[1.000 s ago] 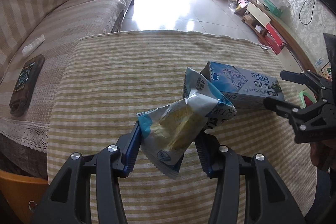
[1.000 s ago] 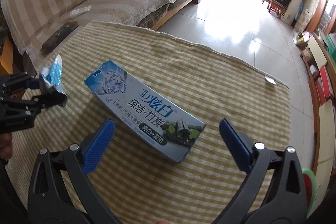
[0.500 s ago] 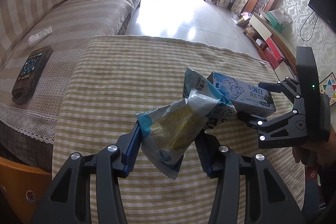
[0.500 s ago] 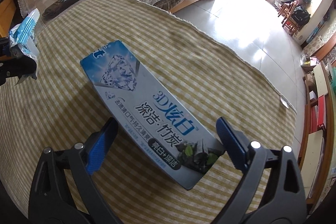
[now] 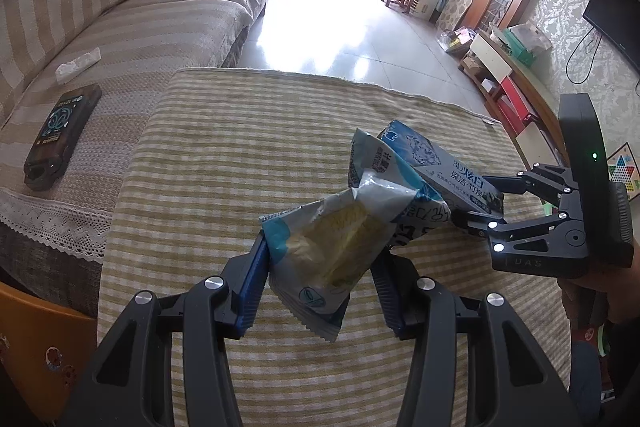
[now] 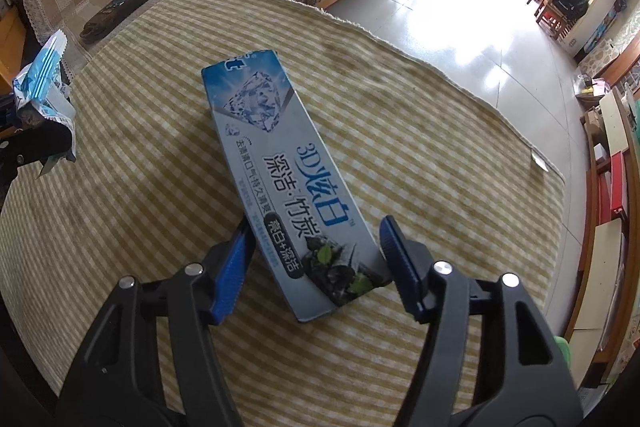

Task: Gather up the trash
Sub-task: 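Carry the snack bag and toothpaste box over the red bin and release both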

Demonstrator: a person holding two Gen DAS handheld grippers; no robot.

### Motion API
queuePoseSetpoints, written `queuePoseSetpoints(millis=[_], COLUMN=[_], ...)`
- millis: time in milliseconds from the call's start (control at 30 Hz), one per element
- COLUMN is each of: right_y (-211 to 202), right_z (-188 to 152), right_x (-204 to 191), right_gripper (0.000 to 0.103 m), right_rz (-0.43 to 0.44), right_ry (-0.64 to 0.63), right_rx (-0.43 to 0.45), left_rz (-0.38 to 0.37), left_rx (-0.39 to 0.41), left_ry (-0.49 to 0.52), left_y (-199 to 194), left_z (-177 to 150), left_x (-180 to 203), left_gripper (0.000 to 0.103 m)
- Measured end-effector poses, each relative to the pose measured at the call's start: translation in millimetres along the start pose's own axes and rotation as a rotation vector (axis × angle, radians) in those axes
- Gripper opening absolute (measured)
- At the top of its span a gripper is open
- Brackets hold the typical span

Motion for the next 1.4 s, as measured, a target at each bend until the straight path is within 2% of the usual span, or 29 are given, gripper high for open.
queuePoseSetpoints(millis=[300,467,533,667,833,967,1133,1233,1400], right_y=[-16,-22,-22,-21,-14,-5,5,8,5], right_z=[-29,-38,-37,-31,-19,-11,-8,-10,-15], right_x=[-17,-30,-32,-38,-42,-44,-43,-43,-39], right_gripper=[0.059,0.059,0.06,0.07,0.078,0.081,0.081,0.065,0.054], right_rz=[0.012,0.0,-0.013,-0.022,-0.028,-0.02,0.035,0.086,0.106], right_ry=[0.06,0.04,0.028,0.001,-0.026,-0.033,-0.015,-0.007,0.016], right_rx=[-0.032,-0.044,-0.043,-0.045,-0.05,-0.064,-0.07,-0.076,-0.072], left_rz=[-0.003,-0.004,-0.005,-0.005,-0.003,-0.005,-0.014,-0.019,-0.015], left_rx=[0.025,0.029,0.031,0.037,0.041,0.041,0.047,0.049,0.045], left_ry=[0.008,0.008,0.008,0.001,-0.017,-0.026,-0.035,-0.034,-0.032], left_y=[-18,-24,-27,-32,-35,-34,-35,-35,-34], left_z=[-4,-9,-12,-15,-15,-15,-17,-16,-16], left_x=[7,7,8,6,-3,-6,-7,-8,-6], left_gripper=[0.046,0.046,0.046,0.046,0.046,0.047,0.047,0.047,0.047])
Point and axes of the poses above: each gripper's, at about its wrist camera, not at the fingertips, and y roughly the way its jaws point, x to its right, z to its top, the point moved 3 cm from there along y, roughly the way its jaws point, and after that the axes turned 5 degrees about -z, right-handed, at the moved point
